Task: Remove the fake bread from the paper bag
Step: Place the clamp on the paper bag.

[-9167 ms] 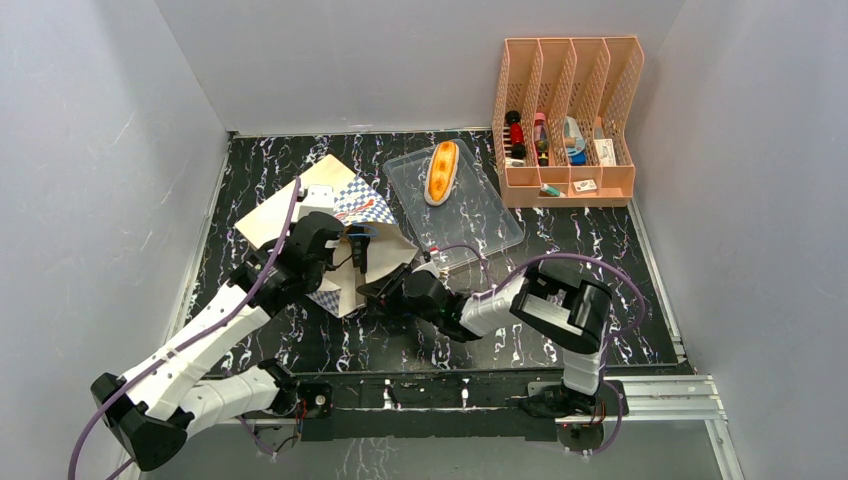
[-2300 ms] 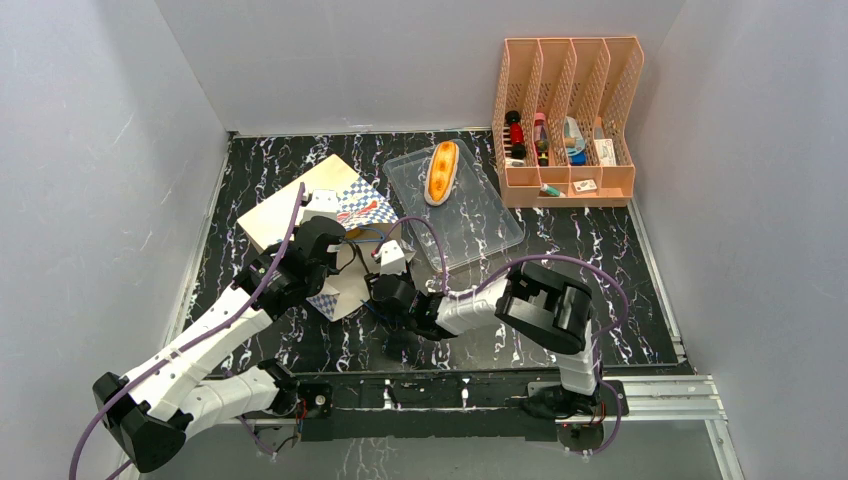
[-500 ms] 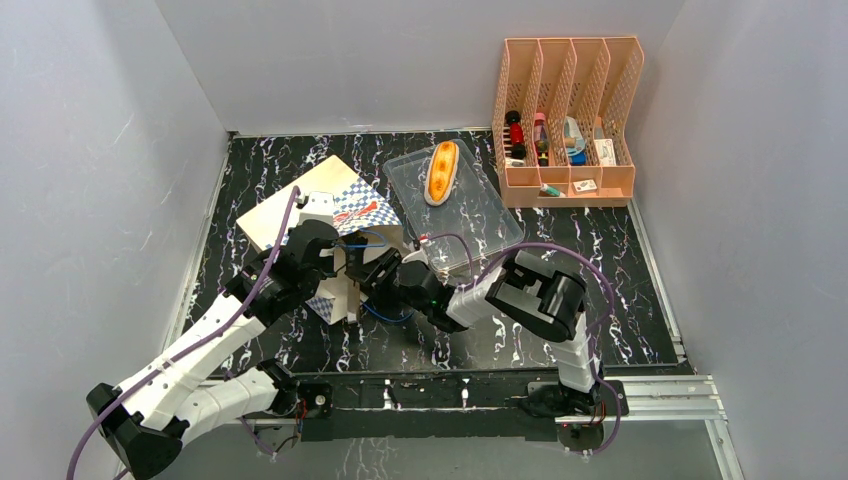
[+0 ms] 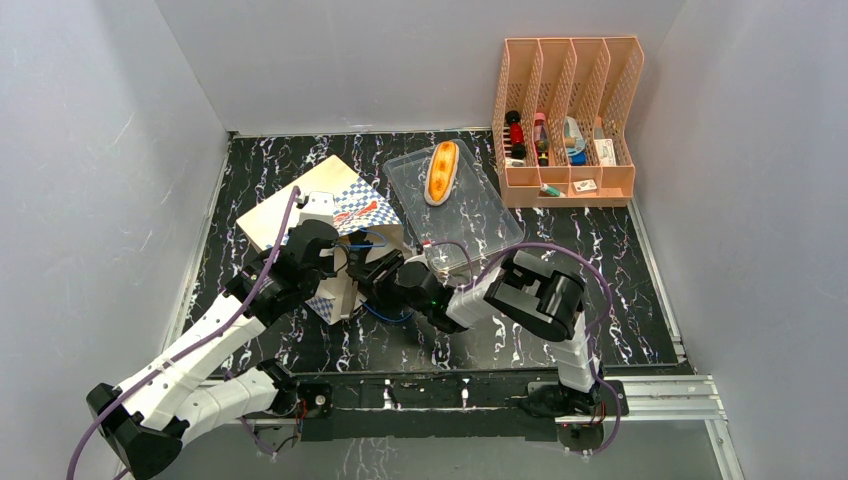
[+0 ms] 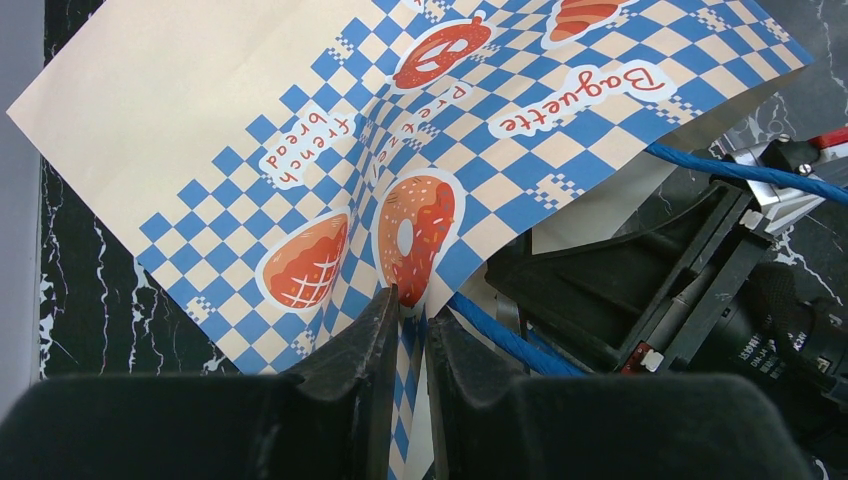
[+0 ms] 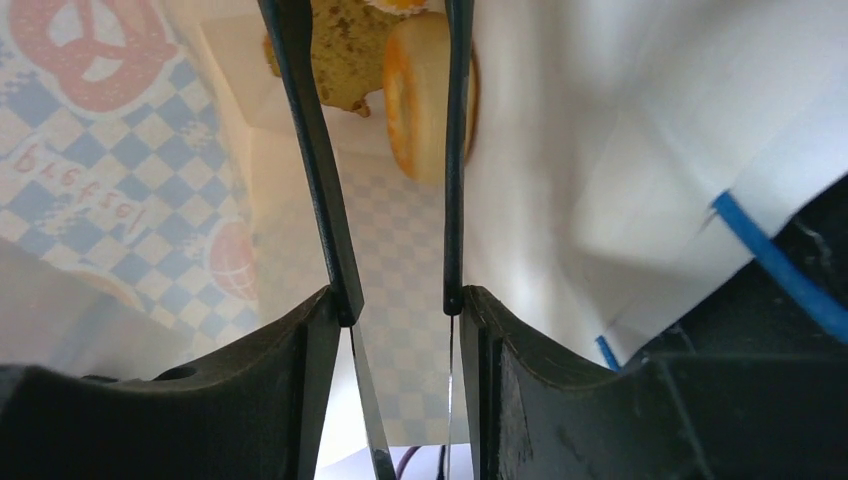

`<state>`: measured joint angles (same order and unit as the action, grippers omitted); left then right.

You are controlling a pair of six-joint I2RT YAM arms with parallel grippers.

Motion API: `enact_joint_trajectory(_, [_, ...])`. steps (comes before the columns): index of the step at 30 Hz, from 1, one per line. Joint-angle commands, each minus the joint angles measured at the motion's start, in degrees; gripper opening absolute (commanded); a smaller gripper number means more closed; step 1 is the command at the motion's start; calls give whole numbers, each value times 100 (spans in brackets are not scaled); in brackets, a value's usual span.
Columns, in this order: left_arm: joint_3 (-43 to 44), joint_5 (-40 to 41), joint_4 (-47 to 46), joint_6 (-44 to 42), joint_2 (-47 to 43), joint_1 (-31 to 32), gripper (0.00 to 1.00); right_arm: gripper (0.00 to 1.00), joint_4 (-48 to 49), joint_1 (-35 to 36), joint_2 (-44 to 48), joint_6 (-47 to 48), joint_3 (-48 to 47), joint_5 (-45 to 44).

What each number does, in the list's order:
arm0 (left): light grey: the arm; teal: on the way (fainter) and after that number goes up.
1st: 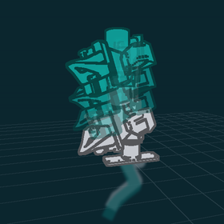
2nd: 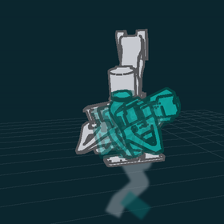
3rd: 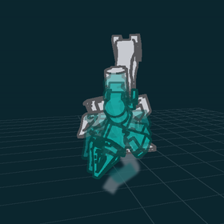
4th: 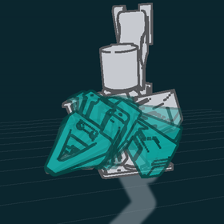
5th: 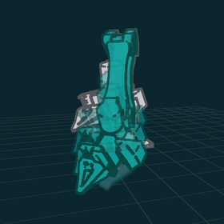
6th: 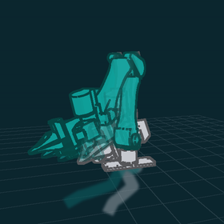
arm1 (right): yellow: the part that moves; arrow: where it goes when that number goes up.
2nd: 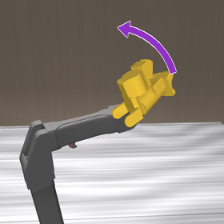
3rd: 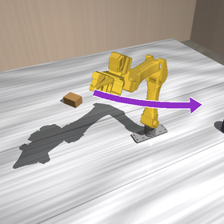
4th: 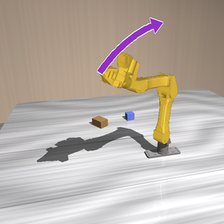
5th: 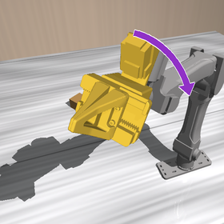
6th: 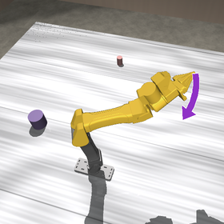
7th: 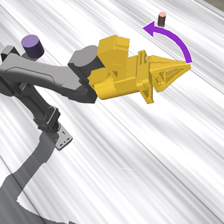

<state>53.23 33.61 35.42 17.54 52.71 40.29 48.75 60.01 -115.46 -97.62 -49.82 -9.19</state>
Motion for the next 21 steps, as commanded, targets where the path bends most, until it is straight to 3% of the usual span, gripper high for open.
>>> enact_joint_trajectory(1, [96, -30, -68, -40, -129, -13, 15, 43, -558, 83, 147, 335, -355, -152])
enact_joint_trajectory(5, [107, -25, -51, -40, -99, -13, 15, 44, -1862, 273, 414, 1133, -656, -690])
enact_joint_trajectory(12, [139, 21, 91, -1, -108, -13, 15, 45, -3286, 476, 560, 2348, -1007, -1426])
enact_joint_trajectory(21, [298, 94, 266, 115, -24, -13, 15, 49, -5556, 989, 155, 3817, -2441, -2962])
